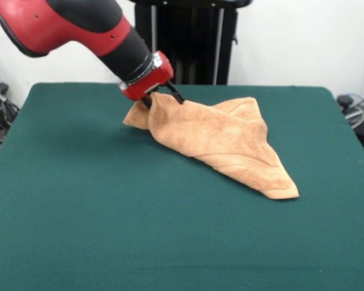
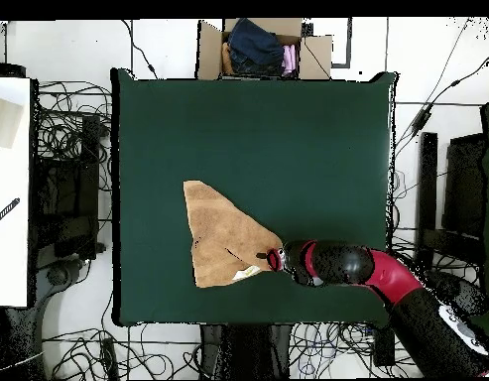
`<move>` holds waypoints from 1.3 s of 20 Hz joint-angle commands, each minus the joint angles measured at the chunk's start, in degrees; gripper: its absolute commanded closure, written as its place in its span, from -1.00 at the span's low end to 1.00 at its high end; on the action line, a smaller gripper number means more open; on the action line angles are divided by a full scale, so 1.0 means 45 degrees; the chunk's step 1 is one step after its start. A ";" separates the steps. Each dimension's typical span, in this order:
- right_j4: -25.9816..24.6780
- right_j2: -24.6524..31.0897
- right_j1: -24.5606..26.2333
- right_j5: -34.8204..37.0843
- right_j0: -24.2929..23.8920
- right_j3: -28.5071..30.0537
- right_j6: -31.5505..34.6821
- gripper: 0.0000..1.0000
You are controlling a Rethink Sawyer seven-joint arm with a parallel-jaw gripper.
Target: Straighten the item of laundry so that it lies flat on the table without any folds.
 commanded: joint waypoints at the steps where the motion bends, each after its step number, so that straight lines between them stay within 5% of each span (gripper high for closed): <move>1: -0.0682 0.0010 0.0685 -0.0610 0.0644 -0.0338 -0.0624 -1.00; 26: -0.0253 0.0149 0.0824 0.0851 0.1145 -0.1803 -0.1466 -1.00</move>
